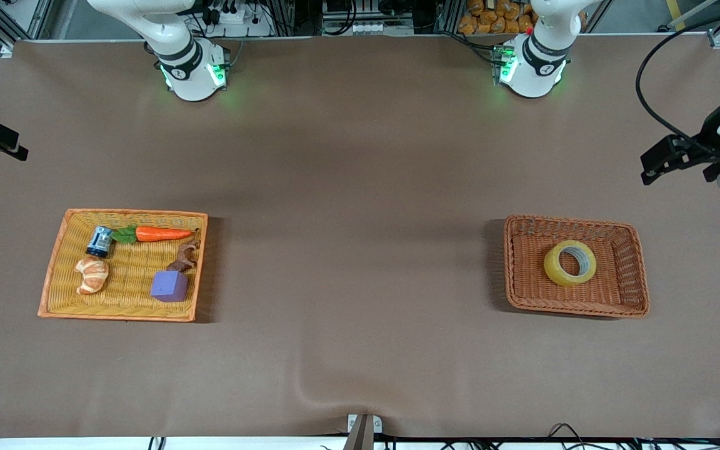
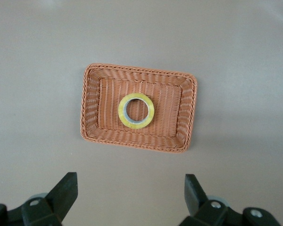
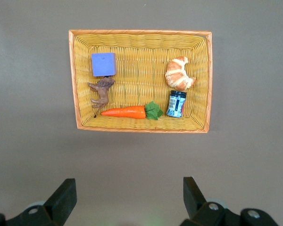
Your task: Transfer tape with both arms
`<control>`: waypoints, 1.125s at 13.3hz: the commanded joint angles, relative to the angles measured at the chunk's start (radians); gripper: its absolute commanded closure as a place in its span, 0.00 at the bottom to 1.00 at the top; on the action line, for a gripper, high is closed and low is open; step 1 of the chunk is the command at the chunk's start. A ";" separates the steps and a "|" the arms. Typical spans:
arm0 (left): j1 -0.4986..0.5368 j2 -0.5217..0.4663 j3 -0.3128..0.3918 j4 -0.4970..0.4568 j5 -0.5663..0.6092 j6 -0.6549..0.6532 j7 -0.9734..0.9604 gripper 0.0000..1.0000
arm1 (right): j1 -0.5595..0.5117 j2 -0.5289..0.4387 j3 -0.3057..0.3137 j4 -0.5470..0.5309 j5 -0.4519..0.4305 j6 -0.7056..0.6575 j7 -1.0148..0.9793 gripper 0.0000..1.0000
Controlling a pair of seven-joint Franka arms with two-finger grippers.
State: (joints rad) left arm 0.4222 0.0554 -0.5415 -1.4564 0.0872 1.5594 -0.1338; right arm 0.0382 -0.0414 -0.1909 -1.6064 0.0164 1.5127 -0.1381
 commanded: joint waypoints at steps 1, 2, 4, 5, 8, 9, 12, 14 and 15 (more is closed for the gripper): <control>-0.158 -0.034 0.200 -0.015 -0.050 -0.024 0.074 0.00 | -0.023 0.011 0.013 0.019 -0.001 -0.017 0.006 0.00; -0.319 -0.037 0.379 -0.019 -0.053 -0.028 0.078 0.00 | -0.023 0.011 0.013 0.020 -0.018 -0.017 0.002 0.00; -0.448 -0.043 0.518 -0.022 -0.081 -0.054 0.094 0.00 | -0.017 0.011 0.014 0.023 -0.052 -0.016 0.005 0.00; -0.451 -0.043 0.518 -0.025 -0.081 -0.055 0.094 0.00 | -0.017 0.011 0.016 0.025 -0.050 -0.017 0.009 0.00; -0.464 -0.034 0.526 -0.024 -0.072 -0.055 0.102 0.00 | -0.018 0.011 0.016 0.025 -0.050 -0.020 0.009 0.00; -0.462 -0.032 0.522 -0.024 -0.069 -0.055 0.103 0.00 | -0.018 0.011 0.016 0.025 -0.050 -0.026 0.009 0.00; -0.457 -0.069 0.522 -0.068 -0.073 -0.076 0.103 0.00 | -0.020 0.011 0.016 0.029 -0.047 -0.022 -0.005 0.00; -0.461 -0.089 0.522 -0.088 -0.075 -0.076 0.094 0.00 | -0.021 0.011 0.016 0.028 -0.046 -0.025 -0.005 0.00; -0.462 -0.095 0.518 -0.099 -0.075 -0.076 0.085 0.00 | -0.023 0.011 0.014 0.028 -0.046 -0.026 -0.005 0.00</control>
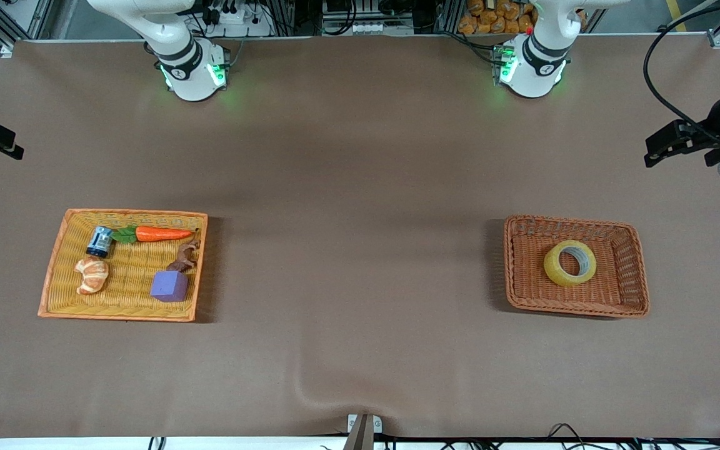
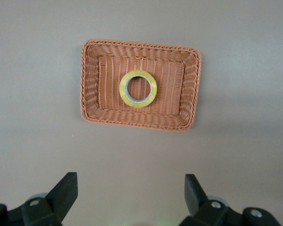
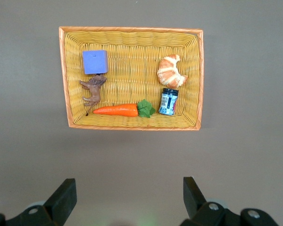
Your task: Transfer tape with both arms
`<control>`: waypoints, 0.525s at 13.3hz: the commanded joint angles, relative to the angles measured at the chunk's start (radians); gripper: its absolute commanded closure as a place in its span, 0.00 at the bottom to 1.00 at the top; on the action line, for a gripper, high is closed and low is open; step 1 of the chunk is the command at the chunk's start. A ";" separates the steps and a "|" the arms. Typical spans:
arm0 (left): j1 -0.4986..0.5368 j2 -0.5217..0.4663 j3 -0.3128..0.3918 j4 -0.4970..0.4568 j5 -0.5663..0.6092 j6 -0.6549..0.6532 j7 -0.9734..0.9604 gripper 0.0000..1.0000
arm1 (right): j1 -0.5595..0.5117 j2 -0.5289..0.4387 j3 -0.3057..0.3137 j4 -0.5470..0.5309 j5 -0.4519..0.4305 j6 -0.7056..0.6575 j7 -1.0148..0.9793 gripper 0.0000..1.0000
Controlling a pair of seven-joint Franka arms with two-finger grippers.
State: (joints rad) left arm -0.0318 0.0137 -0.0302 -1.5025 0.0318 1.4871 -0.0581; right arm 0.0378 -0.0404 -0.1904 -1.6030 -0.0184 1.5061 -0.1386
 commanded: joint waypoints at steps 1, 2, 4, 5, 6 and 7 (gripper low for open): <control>-0.008 -0.067 0.003 -0.070 -0.021 -0.002 0.008 0.00 | -0.022 0.010 0.012 0.025 -0.011 -0.020 -0.006 0.00; -0.007 -0.069 0.003 -0.073 -0.021 -0.001 0.009 0.00 | -0.027 0.010 0.012 0.025 -0.011 -0.021 -0.007 0.00; 0.000 -0.060 0.010 -0.065 -0.013 -0.002 0.024 0.00 | -0.030 0.011 0.012 0.025 -0.011 -0.021 -0.007 0.00; -0.003 -0.054 0.007 -0.049 -0.009 -0.002 0.015 0.00 | -0.030 0.010 0.014 0.025 -0.008 -0.021 -0.007 0.00; 0.000 -0.032 0.006 -0.024 -0.009 -0.005 0.012 0.00 | -0.029 0.010 0.012 0.025 -0.006 -0.021 -0.006 0.00; 0.001 -0.029 0.004 -0.024 -0.009 -0.005 0.012 0.00 | -0.027 0.010 0.014 0.025 -0.006 -0.021 -0.004 0.00</control>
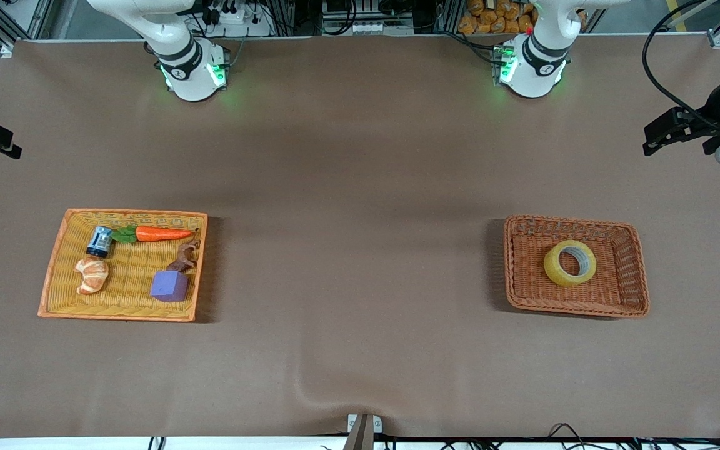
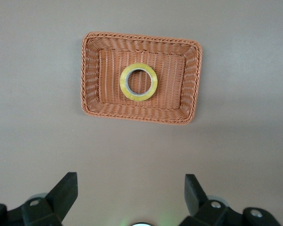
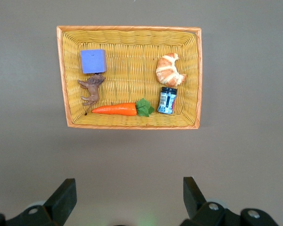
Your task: Transfer tape with both arms
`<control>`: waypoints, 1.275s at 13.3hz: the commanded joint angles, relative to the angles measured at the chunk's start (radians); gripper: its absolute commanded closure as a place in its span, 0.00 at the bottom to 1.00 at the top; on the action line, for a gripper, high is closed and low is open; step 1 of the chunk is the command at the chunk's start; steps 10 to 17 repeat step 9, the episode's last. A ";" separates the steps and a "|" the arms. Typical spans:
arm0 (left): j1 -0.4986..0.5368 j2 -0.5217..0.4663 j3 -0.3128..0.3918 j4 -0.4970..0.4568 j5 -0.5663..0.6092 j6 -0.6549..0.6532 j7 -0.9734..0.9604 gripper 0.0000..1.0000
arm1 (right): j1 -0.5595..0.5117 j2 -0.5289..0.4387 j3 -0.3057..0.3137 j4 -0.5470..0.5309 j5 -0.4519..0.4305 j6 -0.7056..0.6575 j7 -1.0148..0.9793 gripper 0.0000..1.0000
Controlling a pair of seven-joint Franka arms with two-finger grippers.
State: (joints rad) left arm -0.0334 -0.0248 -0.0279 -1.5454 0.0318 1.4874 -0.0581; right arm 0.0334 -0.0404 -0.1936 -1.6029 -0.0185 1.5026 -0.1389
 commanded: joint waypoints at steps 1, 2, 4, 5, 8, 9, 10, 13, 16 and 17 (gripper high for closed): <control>0.003 0.012 0.002 0.019 -0.009 -0.006 0.014 0.00 | -0.021 0.010 0.017 0.024 -0.004 -0.018 -0.004 0.00; 0.003 0.014 0.002 0.019 -0.010 -0.006 0.012 0.00 | -0.021 0.011 0.017 0.024 -0.004 -0.016 -0.004 0.00; 0.003 0.017 0.002 0.021 -0.010 -0.006 0.014 0.00 | -0.021 0.010 0.017 0.023 -0.004 -0.018 -0.004 0.00; 0.006 0.013 0.002 0.016 -0.012 -0.007 0.018 0.00 | -0.020 0.011 0.017 0.023 -0.004 -0.016 -0.004 0.00; 0.010 0.011 0.026 0.022 -0.010 -0.007 0.029 0.00 | -0.021 0.011 0.017 0.023 -0.004 -0.015 -0.005 0.00; 0.007 0.008 0.029 0.021 -0.010 -0.009 0.020 0.00 | -0.021 0.011 0.019 0.023 -0.004 -0.015 -0.005 0.00; 0.007 0.008 0.029 0.021 -0.010 -0.009 0.020 0.00 | -0.021 0.011 0.019 0.023 -0.004 -0.015 -0.005 0.00; 0.007 0.008 0.029 0.021 -0.010 -0.009 0.020 0.00 | -0.021 0.011 0.019 0.023 -0.004 -0.015 -0.005 0.00; 0.007 0.008 0.029 0.021 -0.010 -0.009 0.020 0.00 | -0.021 0.011 0.019 0.023 -0.004 -0.015 -0.005 0.00; 0.007 0.008 0.029 0.021 -0.010 -0.009 0.020 0.00 | -0.021 0.011 0.019 0.023 -0.004 -0.015 -0.005 0.00</control>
